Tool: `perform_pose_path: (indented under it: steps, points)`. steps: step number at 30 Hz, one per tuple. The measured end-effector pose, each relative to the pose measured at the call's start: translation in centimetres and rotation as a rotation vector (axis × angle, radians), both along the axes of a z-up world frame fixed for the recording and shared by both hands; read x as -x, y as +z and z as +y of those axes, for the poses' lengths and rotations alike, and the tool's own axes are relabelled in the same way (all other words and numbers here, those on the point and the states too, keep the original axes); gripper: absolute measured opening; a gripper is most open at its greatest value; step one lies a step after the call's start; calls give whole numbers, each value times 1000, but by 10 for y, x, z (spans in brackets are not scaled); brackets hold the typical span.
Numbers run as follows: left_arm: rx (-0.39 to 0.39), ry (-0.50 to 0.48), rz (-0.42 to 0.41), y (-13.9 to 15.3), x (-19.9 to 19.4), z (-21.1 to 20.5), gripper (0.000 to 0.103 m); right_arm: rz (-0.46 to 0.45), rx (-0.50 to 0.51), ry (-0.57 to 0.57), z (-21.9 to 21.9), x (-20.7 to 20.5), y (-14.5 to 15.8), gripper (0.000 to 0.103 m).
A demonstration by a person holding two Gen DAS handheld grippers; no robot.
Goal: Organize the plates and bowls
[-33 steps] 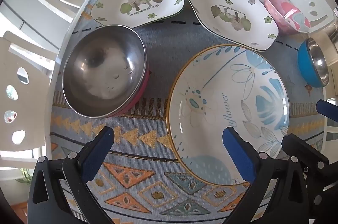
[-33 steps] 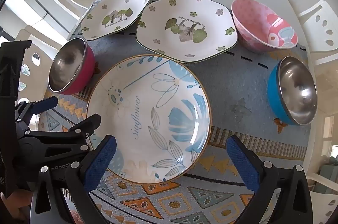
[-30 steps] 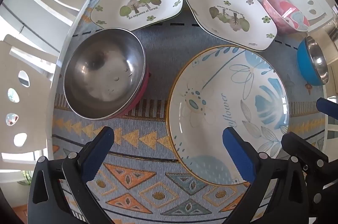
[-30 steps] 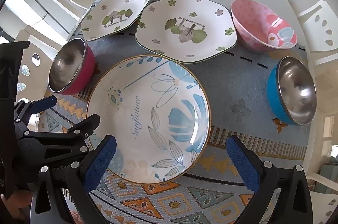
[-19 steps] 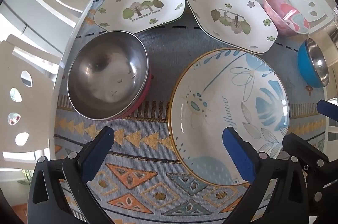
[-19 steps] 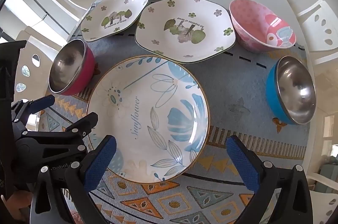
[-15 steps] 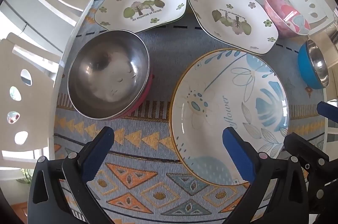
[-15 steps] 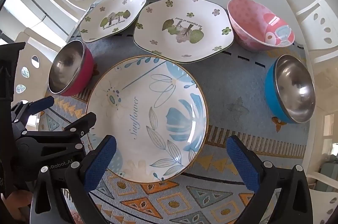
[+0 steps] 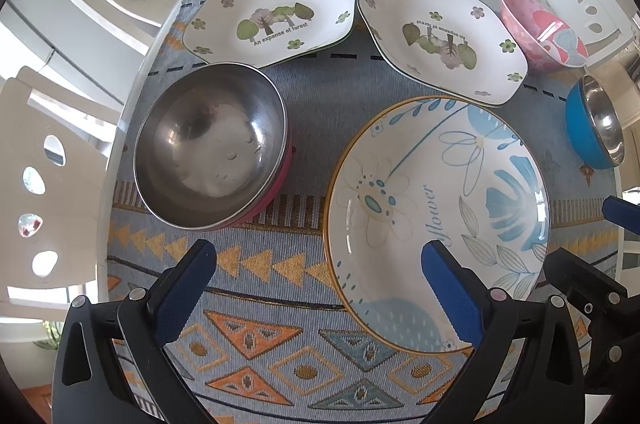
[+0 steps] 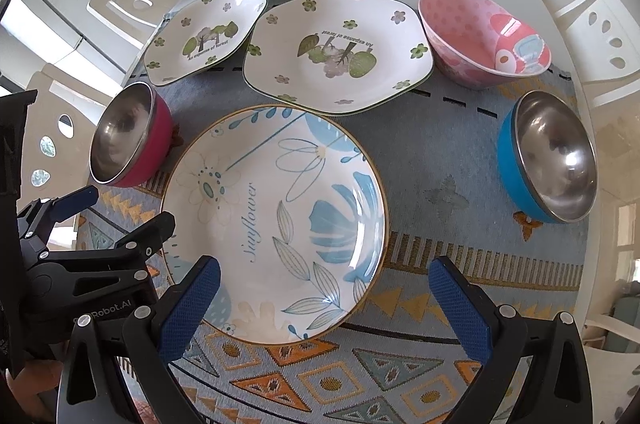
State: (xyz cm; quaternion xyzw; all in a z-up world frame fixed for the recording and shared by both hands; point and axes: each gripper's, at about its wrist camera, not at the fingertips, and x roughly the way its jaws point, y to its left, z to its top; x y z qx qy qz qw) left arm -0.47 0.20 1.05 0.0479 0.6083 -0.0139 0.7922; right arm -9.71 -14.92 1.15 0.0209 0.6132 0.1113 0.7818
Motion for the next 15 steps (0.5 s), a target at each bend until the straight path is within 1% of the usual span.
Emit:
perform_pose_path:
  steps: [15]
  points:
    - [7, 0, 9, -2, 1, 0, 102, 7, -9, -4, -2, 1, -2, 103]
